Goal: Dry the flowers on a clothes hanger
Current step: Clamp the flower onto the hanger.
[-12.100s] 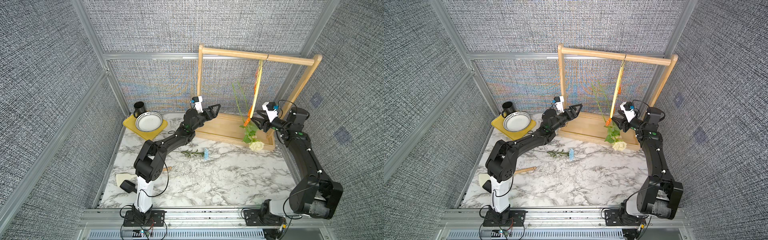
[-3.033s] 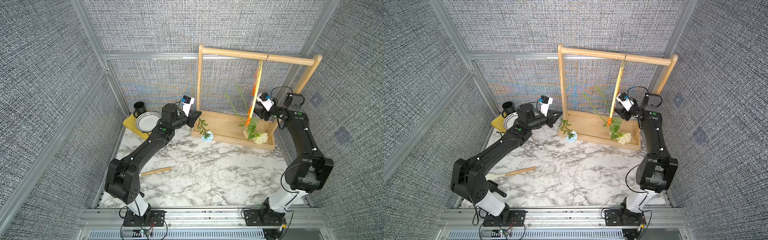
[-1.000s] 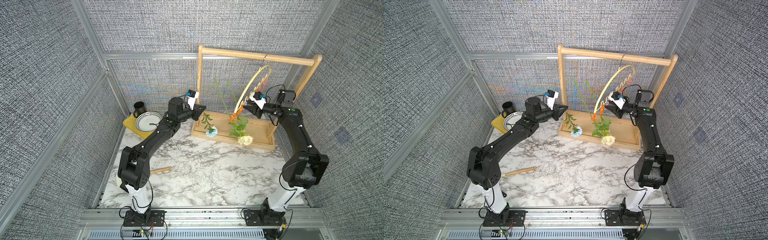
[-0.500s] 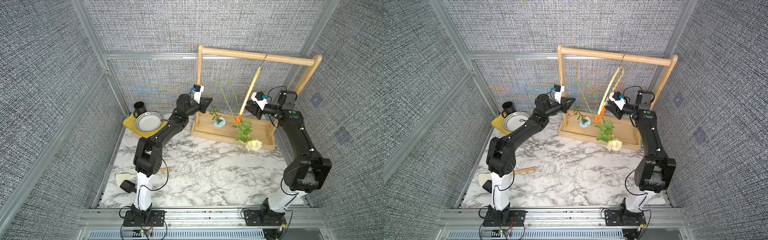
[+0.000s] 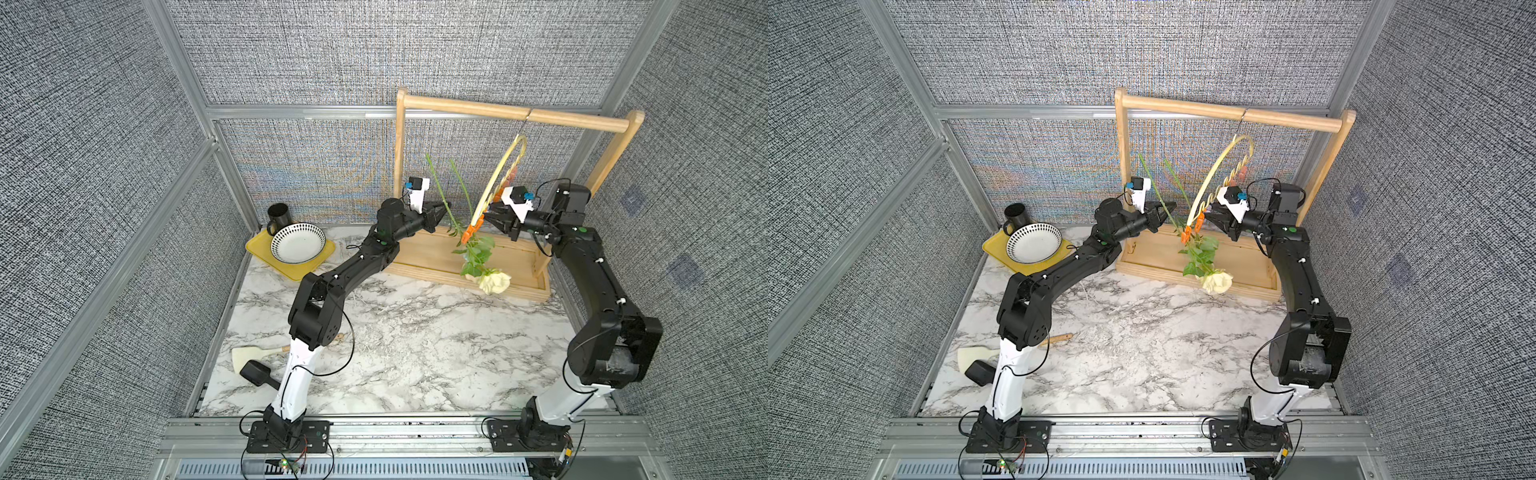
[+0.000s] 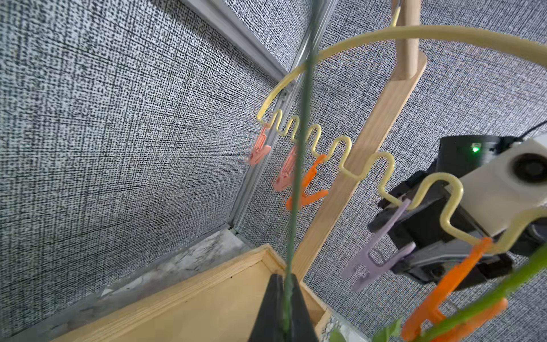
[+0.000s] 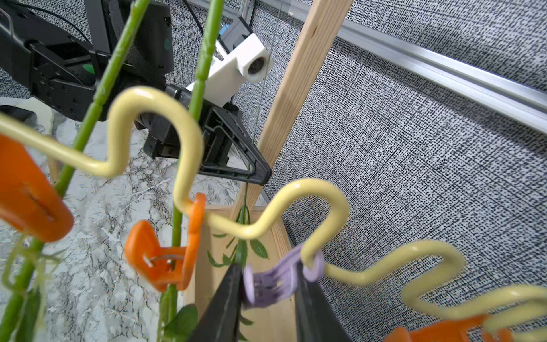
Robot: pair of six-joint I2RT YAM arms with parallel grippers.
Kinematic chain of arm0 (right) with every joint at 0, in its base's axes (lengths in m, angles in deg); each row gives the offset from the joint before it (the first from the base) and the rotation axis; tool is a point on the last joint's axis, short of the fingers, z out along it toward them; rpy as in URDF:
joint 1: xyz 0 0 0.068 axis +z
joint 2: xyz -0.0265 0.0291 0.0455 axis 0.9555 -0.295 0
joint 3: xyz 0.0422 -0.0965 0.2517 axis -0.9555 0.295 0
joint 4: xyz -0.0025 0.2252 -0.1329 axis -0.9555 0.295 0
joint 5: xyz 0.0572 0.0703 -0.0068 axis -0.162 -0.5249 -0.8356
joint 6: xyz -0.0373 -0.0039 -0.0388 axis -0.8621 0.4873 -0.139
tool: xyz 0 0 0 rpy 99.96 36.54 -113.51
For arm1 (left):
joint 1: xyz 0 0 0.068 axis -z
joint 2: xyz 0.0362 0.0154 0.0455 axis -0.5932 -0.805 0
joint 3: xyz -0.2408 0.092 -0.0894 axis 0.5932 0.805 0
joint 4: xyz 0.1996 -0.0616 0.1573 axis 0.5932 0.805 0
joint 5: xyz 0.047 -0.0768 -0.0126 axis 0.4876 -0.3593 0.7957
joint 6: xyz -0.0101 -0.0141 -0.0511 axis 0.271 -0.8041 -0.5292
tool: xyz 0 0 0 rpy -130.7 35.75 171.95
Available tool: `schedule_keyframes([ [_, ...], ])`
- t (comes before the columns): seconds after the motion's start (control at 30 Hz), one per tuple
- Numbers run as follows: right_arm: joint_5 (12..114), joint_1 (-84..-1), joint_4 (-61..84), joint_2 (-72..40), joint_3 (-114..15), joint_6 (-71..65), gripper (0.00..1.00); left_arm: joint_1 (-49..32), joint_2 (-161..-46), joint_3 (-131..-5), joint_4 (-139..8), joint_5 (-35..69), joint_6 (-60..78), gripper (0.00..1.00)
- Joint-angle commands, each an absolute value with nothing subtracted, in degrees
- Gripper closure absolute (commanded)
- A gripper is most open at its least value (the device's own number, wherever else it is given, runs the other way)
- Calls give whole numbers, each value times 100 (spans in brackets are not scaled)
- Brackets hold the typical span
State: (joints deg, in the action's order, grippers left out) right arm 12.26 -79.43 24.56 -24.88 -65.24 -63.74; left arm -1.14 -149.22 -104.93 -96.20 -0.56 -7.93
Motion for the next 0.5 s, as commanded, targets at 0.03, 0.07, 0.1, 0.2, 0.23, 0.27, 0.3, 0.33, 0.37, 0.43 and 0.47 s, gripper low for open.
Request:
schedule_keyframes([
  [0.03, 772, -7882, 2316, -2416, -6269, -6054, 69, -72, -15148, -10578, -10338, 321, -1738, 98],
  [0.07, 775, -7882, 2272, -2401, -6220, -6044, 69, -53, -15192, -10589, -10392, 363, -1832, 98],
  [0.1, 764, -7881, 2228, -2371, -6158, -6035, 69, -30, -15225, -10597, -10431, 405, -1916, 98],
  [0.2, 762, -7880, 2154, -2336, -6034, -6033, 69, 33, -15317, -10624, -10533, 529, -2153, 98],
  [0.23, 754, -7882, 2153, -2328, -6014, -6031, 69, 50, -15347, -10642, -10563, 565, -2253, 98],
  [0.27, 762, -7877, 2136, -2327, -5982, -6035, 68, 68, -15373, -10644, -10604, 586, -2344, 98],
  [0.3, 762, -7880, 2110, -2322, -5968, -6027, 68, 91, -15391, -10663, -10654, 592, -2414, 98],
  [0.33, 763, -7882, 2091, -2329, -5955, -6035, 68, 113, -15406, -10661, -10704, 608, -2472, 98],
  [0.37, 759, -7873, 2086, -2344, -5955, -6025, 68, 138, -15404, -10644, -10734, 621, -2505, 98],
  [0.43, 776, -7882, 2074, -2370, -5982, -6013, 68, 188, -15406, -10647, -10770, 640, -2572, 98],
  [0.47, 783, -7880, 2073, -2391, -6001, -6013, 68, 210, -15397, -10644, -10770, 637, -2601, 98],
])
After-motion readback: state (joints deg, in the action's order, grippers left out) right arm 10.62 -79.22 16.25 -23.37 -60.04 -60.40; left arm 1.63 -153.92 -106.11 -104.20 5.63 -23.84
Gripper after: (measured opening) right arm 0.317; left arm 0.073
